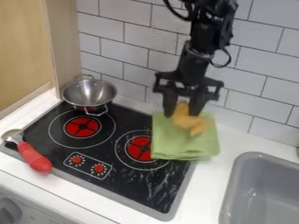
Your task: Lift the chicken wing off the green cloth and put it on the lower right side of the stove
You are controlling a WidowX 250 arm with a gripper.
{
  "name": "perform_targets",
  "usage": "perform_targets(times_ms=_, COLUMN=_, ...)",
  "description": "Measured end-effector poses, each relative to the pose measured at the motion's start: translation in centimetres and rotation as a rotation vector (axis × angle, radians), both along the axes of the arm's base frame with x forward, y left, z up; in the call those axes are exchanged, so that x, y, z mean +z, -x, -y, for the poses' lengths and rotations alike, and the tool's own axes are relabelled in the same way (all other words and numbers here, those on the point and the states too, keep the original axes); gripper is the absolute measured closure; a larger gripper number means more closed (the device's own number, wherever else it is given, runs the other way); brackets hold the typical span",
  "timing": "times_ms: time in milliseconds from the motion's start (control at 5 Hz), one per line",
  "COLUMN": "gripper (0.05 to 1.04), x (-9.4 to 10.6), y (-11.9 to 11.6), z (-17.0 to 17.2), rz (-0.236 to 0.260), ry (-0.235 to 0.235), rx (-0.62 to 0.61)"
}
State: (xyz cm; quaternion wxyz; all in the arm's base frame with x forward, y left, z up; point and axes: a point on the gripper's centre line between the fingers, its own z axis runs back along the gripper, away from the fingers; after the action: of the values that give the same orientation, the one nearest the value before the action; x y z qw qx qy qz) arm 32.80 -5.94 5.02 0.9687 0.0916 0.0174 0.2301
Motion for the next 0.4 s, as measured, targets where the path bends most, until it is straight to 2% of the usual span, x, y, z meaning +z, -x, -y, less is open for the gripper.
perform_targets(times_ms=200, gripper=0.566, x=1.6, y=1.2, z=-0.6, rz=0.034, ry=0.013, rx=0.029)
perform_targets(times_ms=400, gripper=0.566, x=2.0, y=3.1, z=-0.9, rz=0.024, ry=0.036, rx=0.052)
